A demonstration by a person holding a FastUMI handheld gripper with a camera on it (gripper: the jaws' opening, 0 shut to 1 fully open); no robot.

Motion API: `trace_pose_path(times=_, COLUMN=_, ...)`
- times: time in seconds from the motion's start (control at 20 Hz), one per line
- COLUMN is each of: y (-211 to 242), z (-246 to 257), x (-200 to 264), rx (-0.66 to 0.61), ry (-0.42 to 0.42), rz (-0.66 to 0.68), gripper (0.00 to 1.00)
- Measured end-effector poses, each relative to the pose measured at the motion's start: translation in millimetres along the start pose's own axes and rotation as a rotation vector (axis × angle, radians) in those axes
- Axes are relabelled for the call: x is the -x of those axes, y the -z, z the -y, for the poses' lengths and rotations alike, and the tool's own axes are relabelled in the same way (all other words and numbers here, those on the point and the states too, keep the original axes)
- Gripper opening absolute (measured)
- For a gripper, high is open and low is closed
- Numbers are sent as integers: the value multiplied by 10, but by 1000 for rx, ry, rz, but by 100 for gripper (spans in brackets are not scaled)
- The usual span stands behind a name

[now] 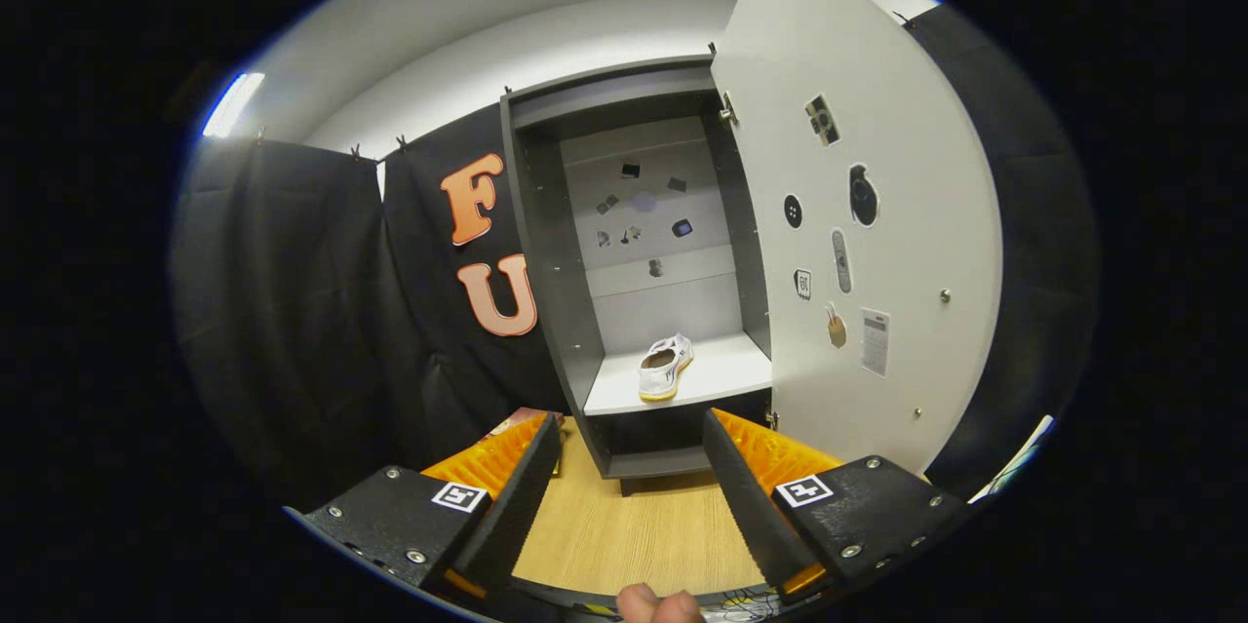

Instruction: Open the shoe cabinet door, grab the shoes and put them into the shoe cabinet, then close the shoe cabinet door.

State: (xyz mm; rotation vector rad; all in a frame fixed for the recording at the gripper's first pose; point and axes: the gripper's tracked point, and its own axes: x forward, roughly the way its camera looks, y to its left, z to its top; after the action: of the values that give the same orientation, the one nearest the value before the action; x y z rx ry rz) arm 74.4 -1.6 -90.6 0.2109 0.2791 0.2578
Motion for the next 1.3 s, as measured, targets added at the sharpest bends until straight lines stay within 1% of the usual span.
trace_pose_path(times=0.1, y=-142, z=253, x=159, rx=-10, ry=-3, rz=35, gripper=93)
trace_pose_path(times=0.2, y=-179, z=604, x=330, rx=-19, ry=10, rz=40, gripper=92)
trace_pose_path(times=0.4, y=-322, z=1196, x=593, rx=-45, ry=-30, rz=52, gripper=93)
trace_pose_path(times=0.6, y=-337, z=1770, x=707, rx=-24, ry=-27, rz=48, gripper=94)
trace_pose_path(times=0.75, y=-315, z=2106, x=669, rx=-1, ry=-24, rz=48, gripper=95)
trace_pose_path(times=0.95, y=-340, z=2367, x=515, rx=-9, ry=-34, rz=49, gripper=94)
trace_pose_path(times=1.05, y=-295, z=2454, x=369, rx=14, ry=-31, rz=41, gripper=95)
trace_pose_path(times=1.3, y=-266, z=2389, x=107, rx=59, ry=-49, rz=32, gripper=94)
